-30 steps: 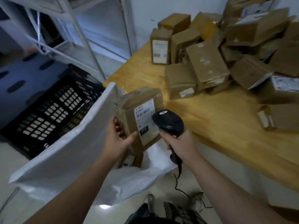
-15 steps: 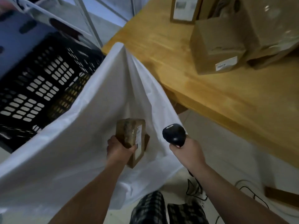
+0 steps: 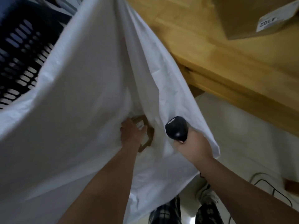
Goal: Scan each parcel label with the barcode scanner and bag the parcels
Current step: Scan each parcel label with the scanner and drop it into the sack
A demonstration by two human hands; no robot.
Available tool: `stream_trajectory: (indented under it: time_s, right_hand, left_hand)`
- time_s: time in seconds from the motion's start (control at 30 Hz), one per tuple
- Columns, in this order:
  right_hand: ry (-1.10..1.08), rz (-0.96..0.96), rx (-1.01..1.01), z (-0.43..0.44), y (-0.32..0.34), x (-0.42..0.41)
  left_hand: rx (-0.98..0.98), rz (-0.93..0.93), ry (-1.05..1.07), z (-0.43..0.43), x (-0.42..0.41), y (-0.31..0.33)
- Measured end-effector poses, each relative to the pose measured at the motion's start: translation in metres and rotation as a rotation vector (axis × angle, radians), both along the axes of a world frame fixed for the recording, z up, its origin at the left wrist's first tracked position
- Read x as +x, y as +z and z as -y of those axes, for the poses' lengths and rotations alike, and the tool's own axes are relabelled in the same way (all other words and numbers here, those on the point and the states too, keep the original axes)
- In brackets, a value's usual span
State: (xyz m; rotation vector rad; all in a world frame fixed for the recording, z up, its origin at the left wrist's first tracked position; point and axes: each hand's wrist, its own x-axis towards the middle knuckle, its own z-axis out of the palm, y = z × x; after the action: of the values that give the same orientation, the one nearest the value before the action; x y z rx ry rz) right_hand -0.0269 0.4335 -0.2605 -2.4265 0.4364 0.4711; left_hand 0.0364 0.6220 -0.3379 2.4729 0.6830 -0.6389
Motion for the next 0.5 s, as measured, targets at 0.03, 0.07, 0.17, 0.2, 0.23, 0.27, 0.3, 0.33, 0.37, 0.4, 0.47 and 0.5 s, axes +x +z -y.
stream_trajectory:
  time_s: [0.03, 0.07, 0.17, 0.2, 0.23, 0.27, 0.3, 0.33, 0.37, 0.4, 0.47, 0.5]
  right_hand:
    - [0.000, 0.029, -0.010, 0.001, 0.006, 0.001]
    - [0.006, 0.054, -0.024, 0.002, 0.014, 0.002]
    - [0.019, 0.079, -0.051, 0.004, 0.040, 0.002]
    - [0.019, 0.096, -0.043, 0.005, 0.050, 0.000]
    - [0.011, 0.122, -0.030, 0.007, 0.059, -0.003]
    - [-0.013, 0.157, -0.013, 0.010, 0.068, -0.009]
    - [-0.048, 0.200, 0.008, 0.014, 0.078, -0.015]
    - [-0.088, 0.238, 0.036, 0.020, 0.088, -0.021]
    - [-0.131, 0.268, 0.072, 0.027, 0.099, -0.026]
    - [-0.182, 0.288, 0.111, 0.035, 0.111, -0.030]
    - [-0.281, 0.313, 0.171, 0.058, 0.136, -0.034]
    - [-0.314, 0.341, 0.193, 0.071, 0.148, -0.036]
  left_hand:
    - [-0.018, -0.005, 0.012, 0.001, 0.000, 0.009]
    - [-0.042, -0.006, 0.034, 0.003, -0.001, 0.019]
    - [-0.096, 0.049, 0.040, 0.011, -0.008, 0.053]
    - [-0.113, 0.091, 0.018, 0.015, -0.013, 0.066]
    - [-0.136, 0.145, -0.006, 0.020, -0.019, 0.080]
    - [-0.164, 0.192, -0.027, 0.026, -0.026, 0.097]
    - [-0.198, 0.234, -0.047, 0.033, -0.034, 0.115]
    - [-0.231, 0.275, -0.075, 0.041, -0.042, 0.134]
    - [-0.261, 0.320, -0.113, 0.049, -0.049, 0.153]
    - [-0.286, 0.359, -0.160, 0.059, -0.054, 0.173]
    - [-0.329, 0.428, -0.262, 0.080, -0.059, 0.207]
    - [-0.349, 0.462, -0.308, 0.092, -0.059, 0.223]
